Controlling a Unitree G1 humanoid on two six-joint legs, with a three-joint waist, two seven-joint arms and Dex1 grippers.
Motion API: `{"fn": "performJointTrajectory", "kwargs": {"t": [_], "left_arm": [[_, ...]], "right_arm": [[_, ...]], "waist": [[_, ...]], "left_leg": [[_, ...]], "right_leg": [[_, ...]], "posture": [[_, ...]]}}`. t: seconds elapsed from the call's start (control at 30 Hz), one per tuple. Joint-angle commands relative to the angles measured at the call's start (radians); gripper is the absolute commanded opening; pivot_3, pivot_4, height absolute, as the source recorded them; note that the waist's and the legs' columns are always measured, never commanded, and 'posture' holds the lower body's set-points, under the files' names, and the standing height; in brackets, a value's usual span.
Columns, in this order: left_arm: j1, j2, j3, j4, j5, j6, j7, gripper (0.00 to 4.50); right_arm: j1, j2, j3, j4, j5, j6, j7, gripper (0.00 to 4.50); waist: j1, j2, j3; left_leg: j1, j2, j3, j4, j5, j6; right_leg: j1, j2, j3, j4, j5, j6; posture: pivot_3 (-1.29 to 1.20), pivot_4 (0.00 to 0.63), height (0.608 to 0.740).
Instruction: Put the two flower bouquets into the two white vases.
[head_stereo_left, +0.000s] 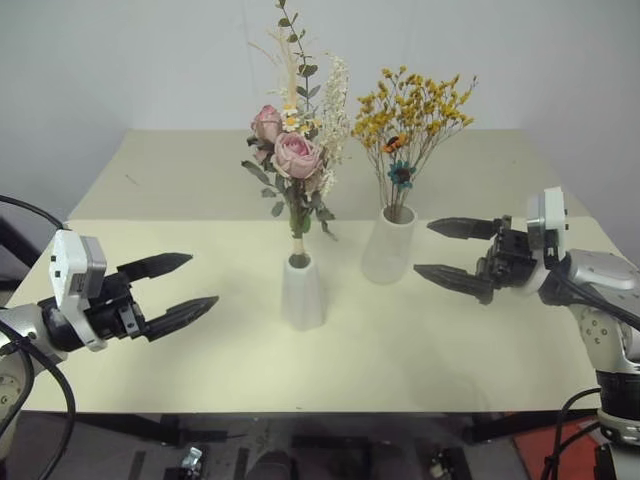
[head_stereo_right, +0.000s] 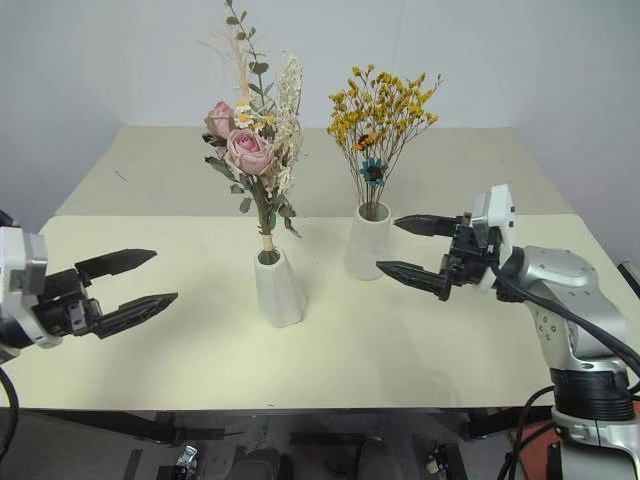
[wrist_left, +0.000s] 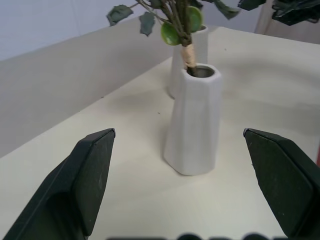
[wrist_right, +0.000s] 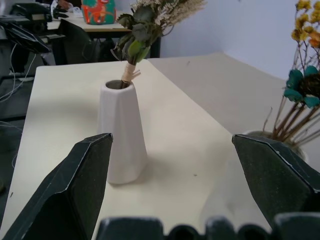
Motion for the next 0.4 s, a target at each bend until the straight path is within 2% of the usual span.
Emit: {"fn": "performJointTrajectory", "kwargs": {"t": [0.03,0.4], "left_arm": [[0.013,0.022,0.052,-0.017,-0.014,-0.004,-0.03,4.48],[0.034,0.034,0.091,-0.027,-0.03,0.012,-0.039,4.48]], "right_arm": [[0.014,-0.03,-0.05,-0.006,0.004,0.008,-0.007,4.5],[0.08,-0.082,-0.098,-0.023,0.017,0.026,-0.016,4.5]], "waist": [[0.0,0.0,0.0],[0.0,0.0,0.0]], "left_leg": [[0.0,0.0,0.0,0.0,0.0,0.0],[0.0,0.0,0.003,0.0,0.0,0.0]], "right_leg": [[0.0,0.0,0.0,0.0,0.0,0.0],[0.0,0.0,0.0,0.0,0.0,0.0]], "posture": [[0.0,0.15,0.74],[0.0,0.15,0.74]]}}
